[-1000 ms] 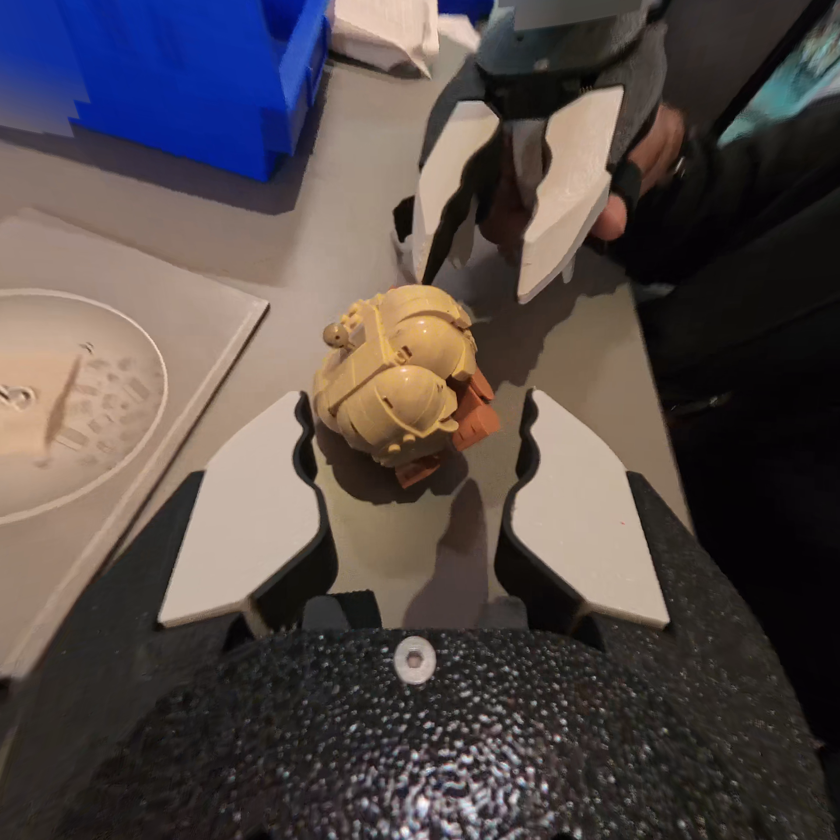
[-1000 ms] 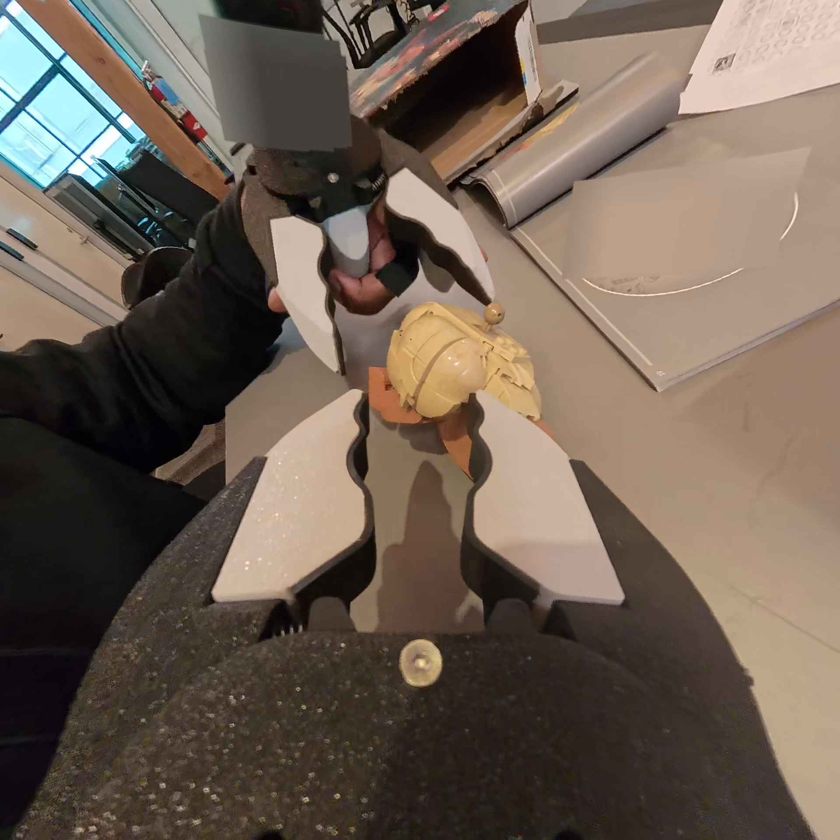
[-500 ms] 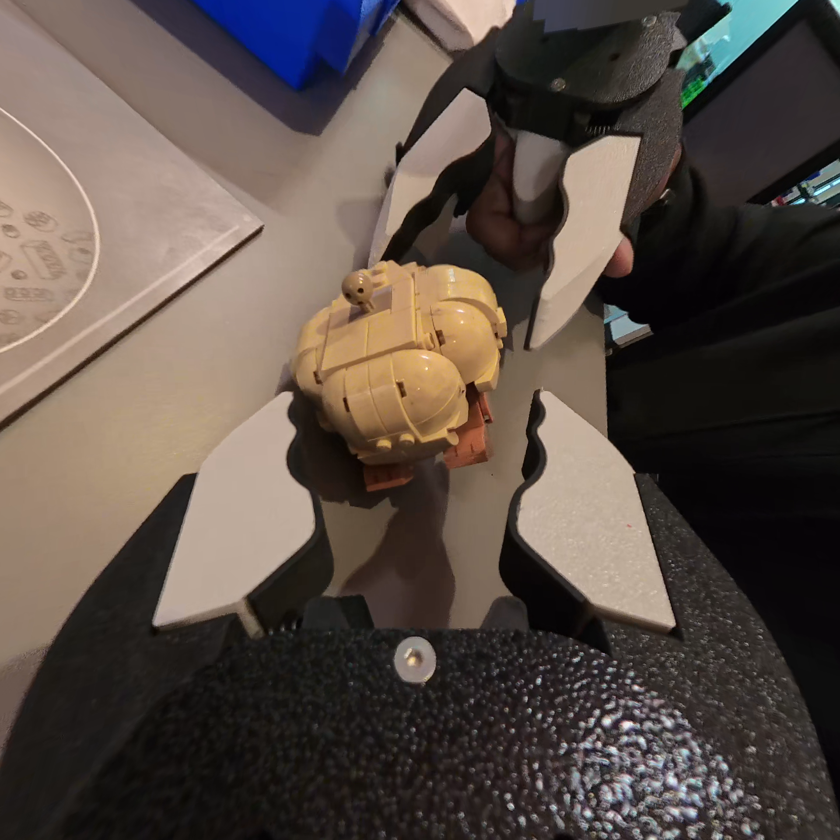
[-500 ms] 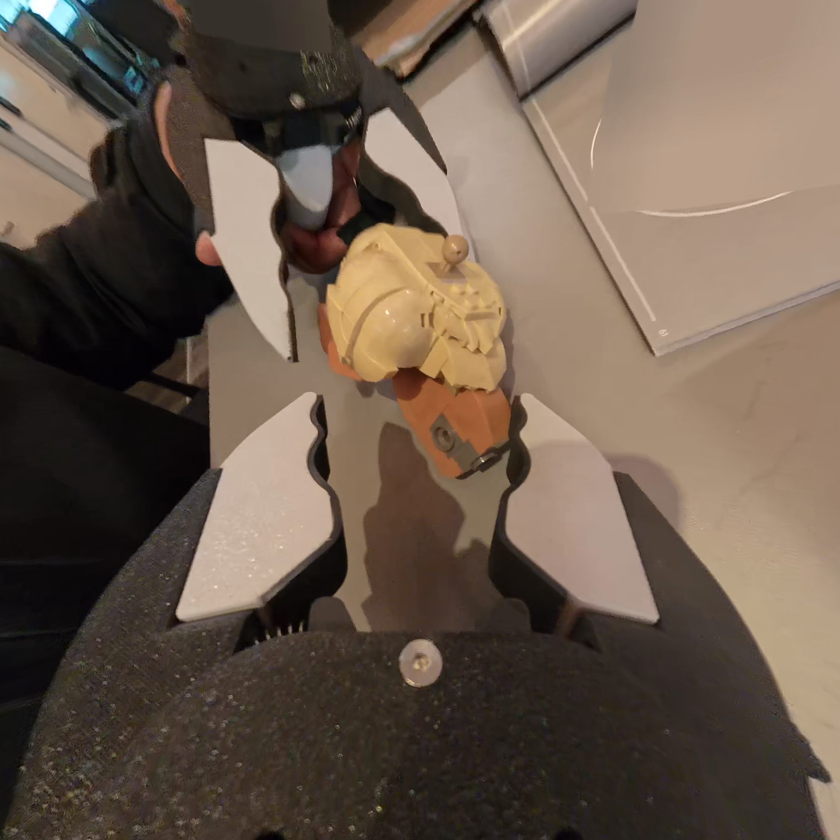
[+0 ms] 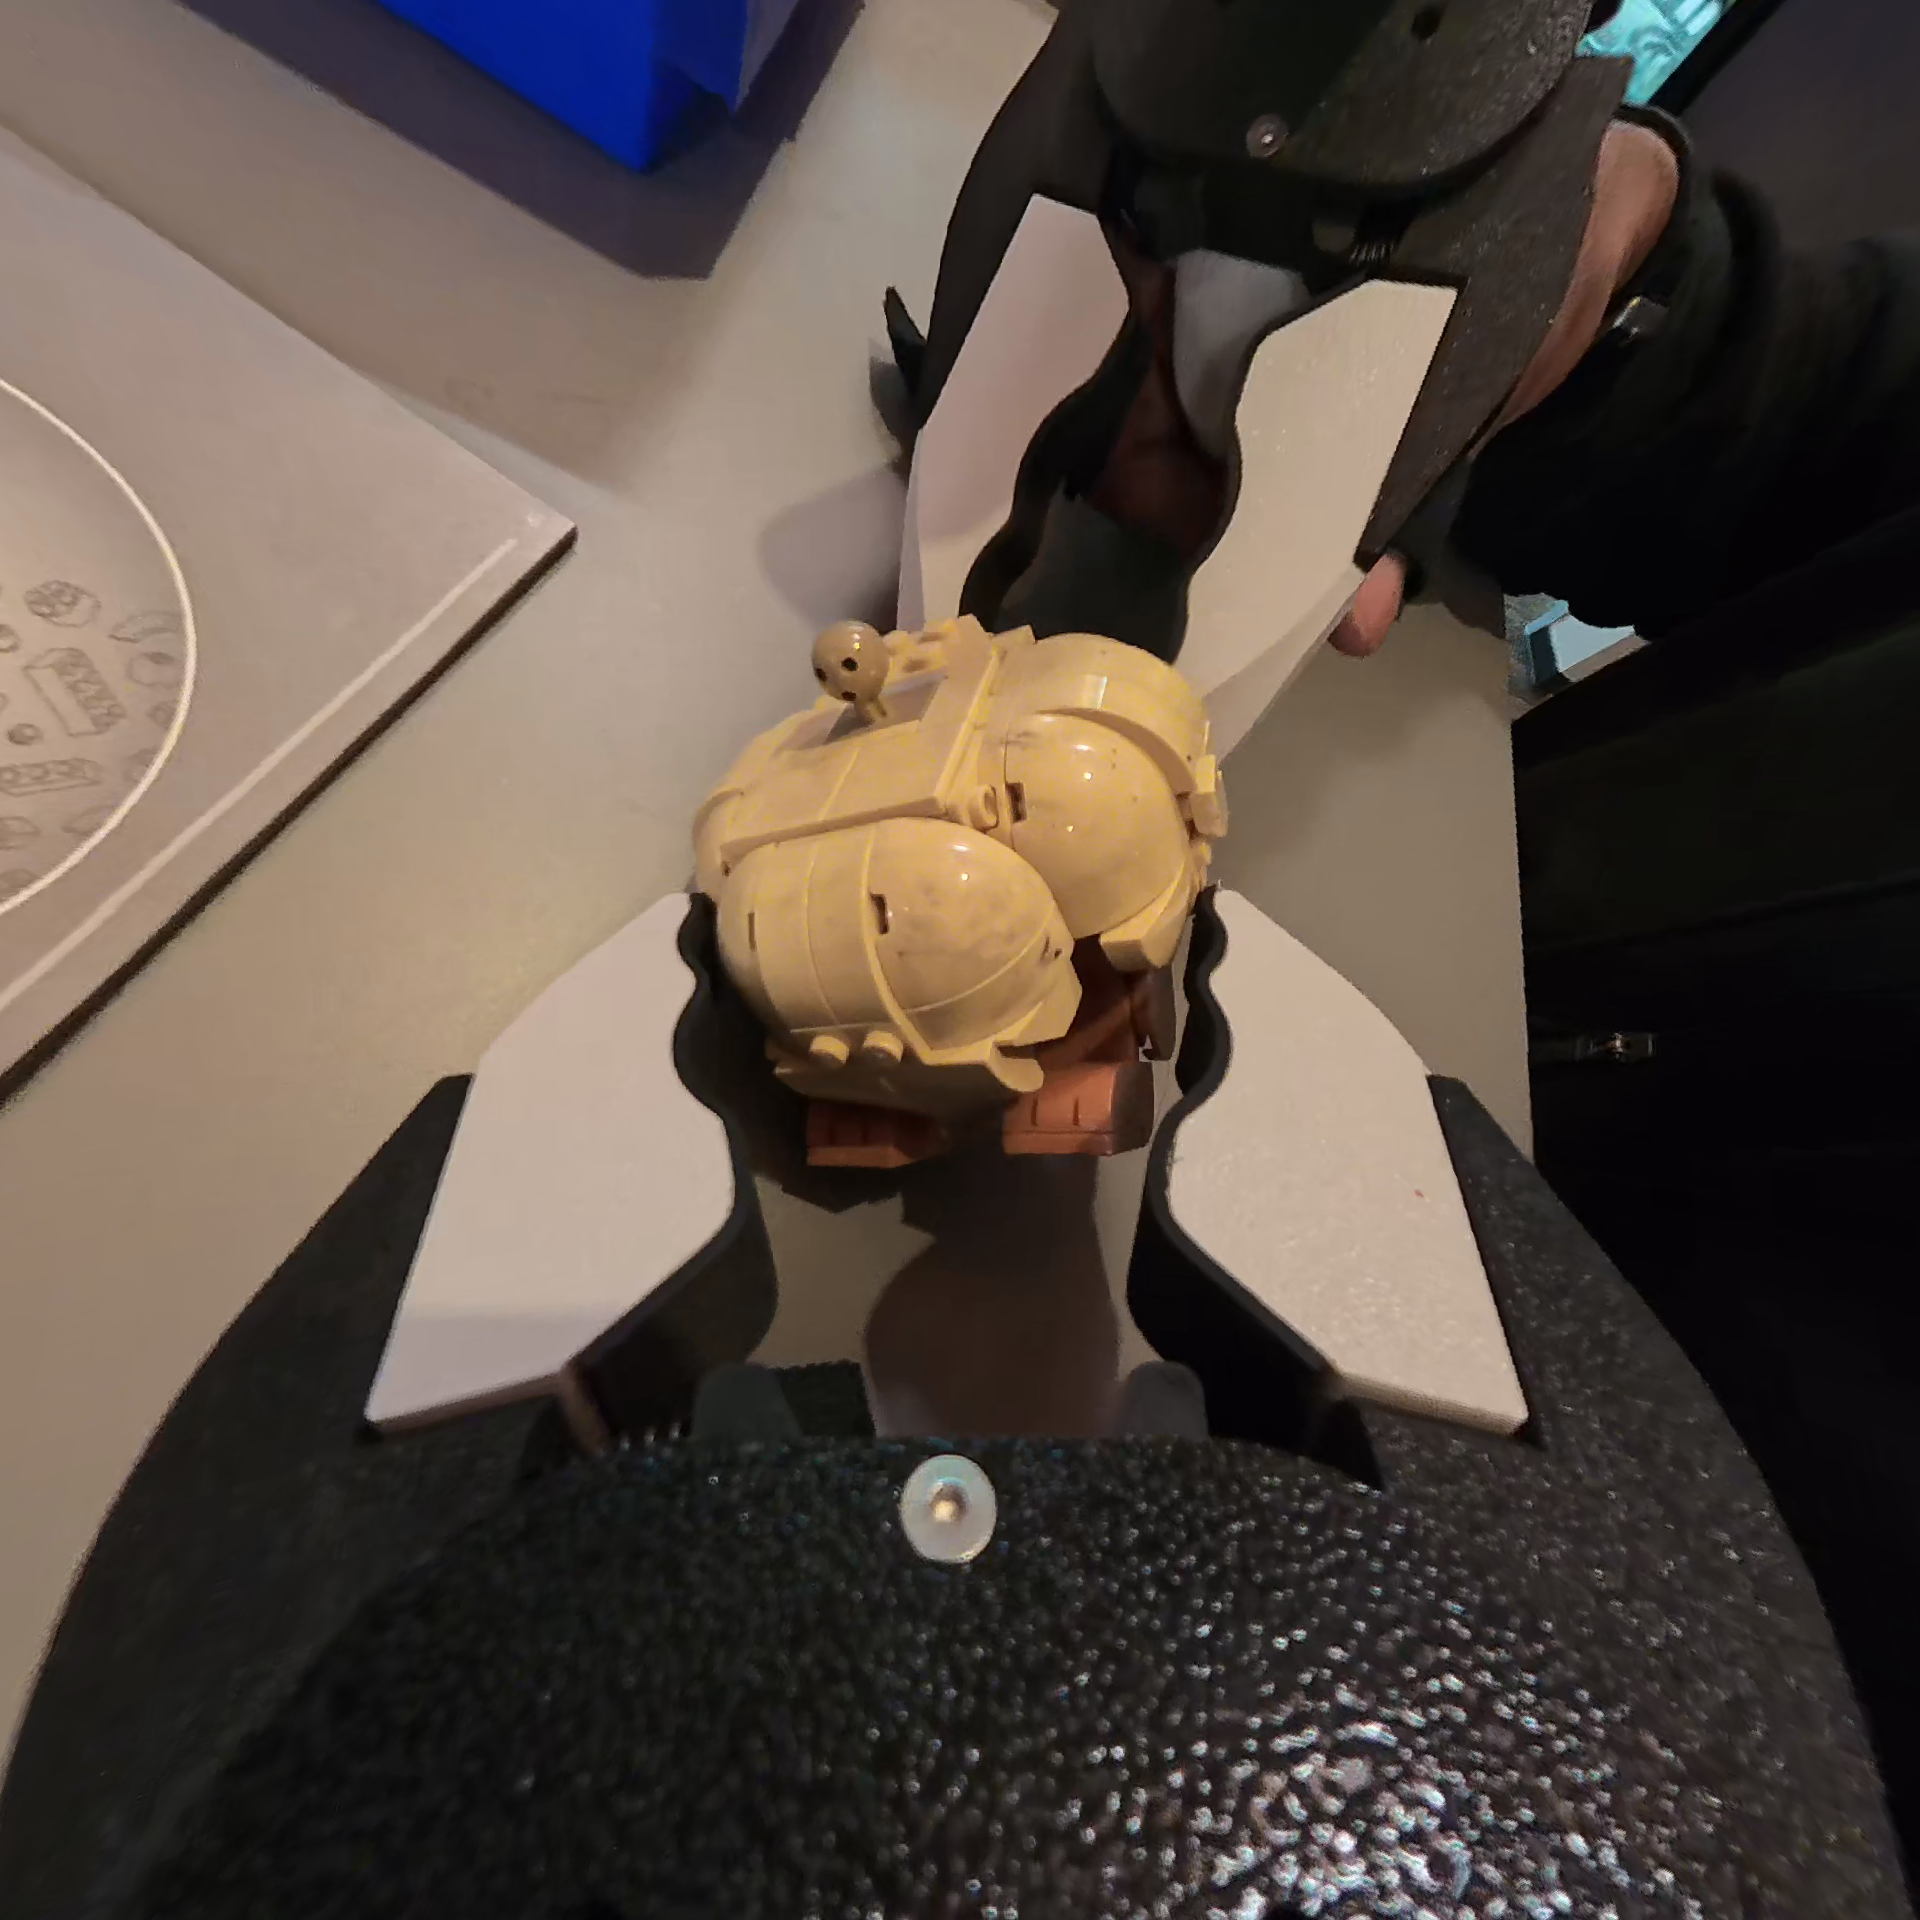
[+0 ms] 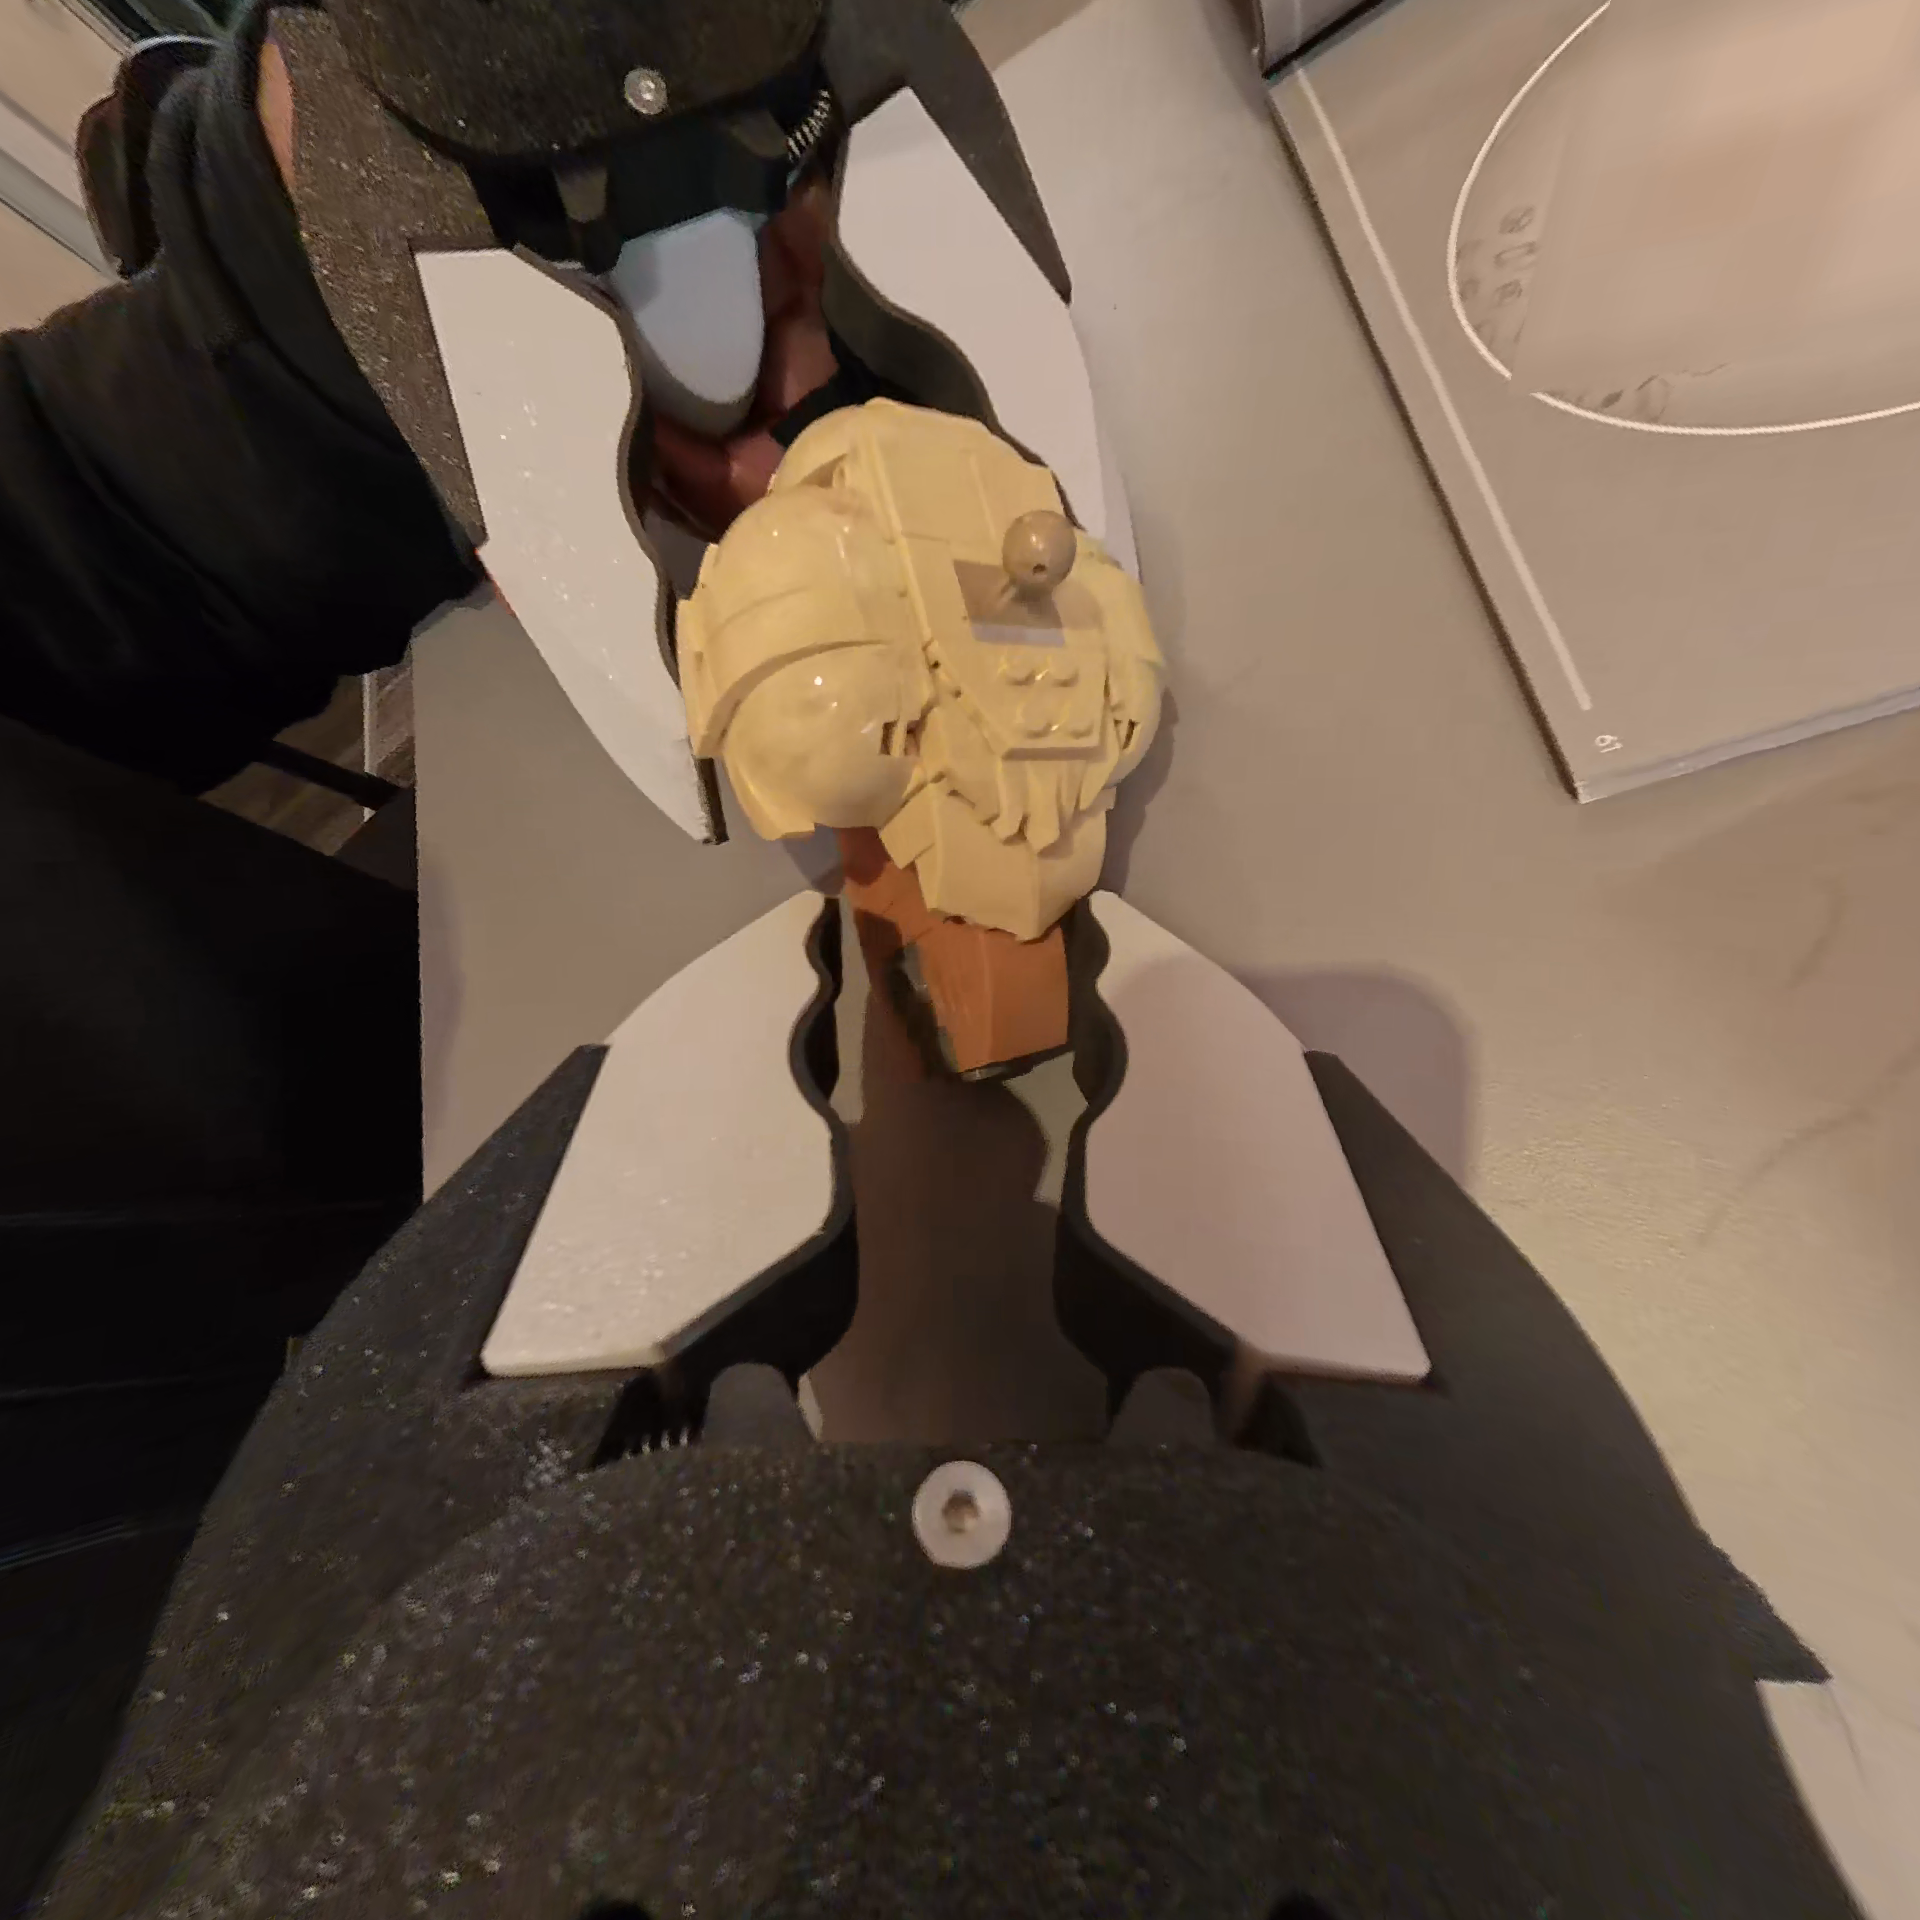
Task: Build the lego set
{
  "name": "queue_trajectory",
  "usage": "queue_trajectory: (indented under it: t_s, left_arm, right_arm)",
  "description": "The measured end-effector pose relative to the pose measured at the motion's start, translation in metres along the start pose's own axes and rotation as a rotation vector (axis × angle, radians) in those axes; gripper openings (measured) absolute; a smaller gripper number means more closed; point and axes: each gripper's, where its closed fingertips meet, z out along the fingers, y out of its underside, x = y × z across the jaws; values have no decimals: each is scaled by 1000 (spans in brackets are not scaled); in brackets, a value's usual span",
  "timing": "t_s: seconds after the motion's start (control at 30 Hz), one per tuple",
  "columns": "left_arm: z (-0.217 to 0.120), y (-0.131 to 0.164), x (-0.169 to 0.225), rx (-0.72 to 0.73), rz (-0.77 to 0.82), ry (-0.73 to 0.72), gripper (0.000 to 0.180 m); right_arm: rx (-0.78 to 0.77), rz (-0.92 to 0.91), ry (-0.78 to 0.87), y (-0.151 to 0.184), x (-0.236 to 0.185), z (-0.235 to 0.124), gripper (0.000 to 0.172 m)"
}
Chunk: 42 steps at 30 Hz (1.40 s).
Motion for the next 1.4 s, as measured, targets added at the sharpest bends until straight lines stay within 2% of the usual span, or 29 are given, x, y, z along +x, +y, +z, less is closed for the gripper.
queue_trajectory:
  t_s: [0.23, 0.43, 0.63, 0.77, 1.03, 1.4]
  left_arm:
    - [1, 2, 6, 19, 178, -66, 85]
    - [4, 3, 10, 24, 347, -162, 85]
    - [7, 3, 12, 24, 438, -239, 84]
    - [8, 4, 13, 22, 479, -258, 84]
    - [9, 3, 17, 31, 530, -283, 84]
    - [11, 5, 20, 16, 559, -300, 83]
  right_arm:
    - [12, -38, -65, 3, -17, -8, 74]
    - [102, -149, 61, -12, -27, -14, 91]
    - [77, -220, 158, -9, -29, -2, 100]
    - [71, -251, 171, -11, -29, 4, 101]
    - [74, -309, 213, -16, -28, 3, 85]
    - [108, -377, 236, -13, -30, 4, 84]
